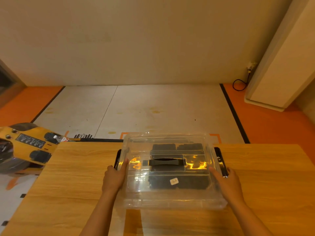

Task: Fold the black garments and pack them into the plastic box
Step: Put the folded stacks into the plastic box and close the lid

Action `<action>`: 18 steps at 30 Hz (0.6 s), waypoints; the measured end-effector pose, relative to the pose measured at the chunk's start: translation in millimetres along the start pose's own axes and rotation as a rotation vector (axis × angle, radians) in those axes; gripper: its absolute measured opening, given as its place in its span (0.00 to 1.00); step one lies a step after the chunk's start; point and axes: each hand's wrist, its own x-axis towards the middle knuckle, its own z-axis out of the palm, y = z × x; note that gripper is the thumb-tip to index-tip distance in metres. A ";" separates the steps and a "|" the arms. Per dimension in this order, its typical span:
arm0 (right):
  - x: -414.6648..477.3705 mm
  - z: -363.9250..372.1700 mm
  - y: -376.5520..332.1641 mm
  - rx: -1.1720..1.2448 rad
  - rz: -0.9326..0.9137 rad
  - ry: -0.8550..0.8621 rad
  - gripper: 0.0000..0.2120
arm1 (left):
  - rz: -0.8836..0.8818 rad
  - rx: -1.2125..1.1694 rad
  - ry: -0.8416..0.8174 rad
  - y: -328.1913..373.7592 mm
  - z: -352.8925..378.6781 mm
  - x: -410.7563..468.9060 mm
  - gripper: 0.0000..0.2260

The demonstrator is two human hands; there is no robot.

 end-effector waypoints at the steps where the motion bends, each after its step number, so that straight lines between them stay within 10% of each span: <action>1: -1.2 0.1 0.1 -0.014 -0.017 0.020 0.37 | 0.031 0.056 0.046 -2.2 -0.7 -1.2 0.44; 6: -6.9 0.3 -3.6 -0.080 -0.089 0.053 0.28 | 0.189 0.266 0.175 1.4 -0.9 -8.3 0.26; 18: -6.5 0.1 -8.4 -0.138 -0.106 -0.054 0.30 | 0.315 0.331 0.205 2.8 4.1 -14.3 0.16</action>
